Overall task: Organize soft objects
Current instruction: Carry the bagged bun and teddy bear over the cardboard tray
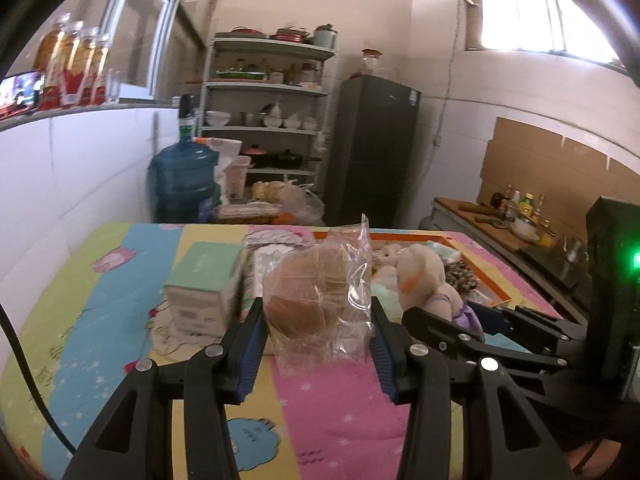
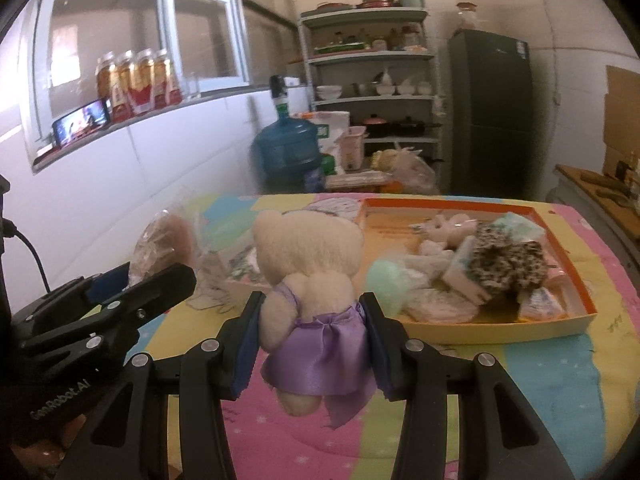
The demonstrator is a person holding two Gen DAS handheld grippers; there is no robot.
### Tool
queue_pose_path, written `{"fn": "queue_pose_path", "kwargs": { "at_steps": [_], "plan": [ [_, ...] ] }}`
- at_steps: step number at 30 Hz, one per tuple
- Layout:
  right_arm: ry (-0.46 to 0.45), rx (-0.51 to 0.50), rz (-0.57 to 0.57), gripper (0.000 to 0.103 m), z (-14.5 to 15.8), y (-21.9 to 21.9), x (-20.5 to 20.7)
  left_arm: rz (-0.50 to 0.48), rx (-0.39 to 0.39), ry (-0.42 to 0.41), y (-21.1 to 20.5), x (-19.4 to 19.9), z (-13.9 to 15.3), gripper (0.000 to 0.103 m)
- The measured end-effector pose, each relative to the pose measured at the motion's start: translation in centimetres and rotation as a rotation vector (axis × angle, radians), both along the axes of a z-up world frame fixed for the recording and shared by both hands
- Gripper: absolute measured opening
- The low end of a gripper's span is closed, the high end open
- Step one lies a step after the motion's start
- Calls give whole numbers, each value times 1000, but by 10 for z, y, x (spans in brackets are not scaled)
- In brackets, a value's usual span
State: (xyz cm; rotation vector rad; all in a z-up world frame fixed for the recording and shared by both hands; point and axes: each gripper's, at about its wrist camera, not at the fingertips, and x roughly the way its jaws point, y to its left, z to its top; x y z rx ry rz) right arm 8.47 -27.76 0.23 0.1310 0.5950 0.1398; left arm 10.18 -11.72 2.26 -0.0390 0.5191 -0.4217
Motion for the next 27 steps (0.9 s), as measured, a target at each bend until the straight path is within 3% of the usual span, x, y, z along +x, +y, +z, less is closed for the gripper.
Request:
{"fn": "queue_pose_path", "kwargs": {
  "at_steps": [16, 27],
  "plan": [
    [25, 0, -241, 49, -14, -101, -5, -112, -20, 41, -70, 31, -5, 48],
    [-3, -14, -321, 49, -5, -167, 19, -121, -47, 33, -121, 71, 4, 48]
  ]
}}
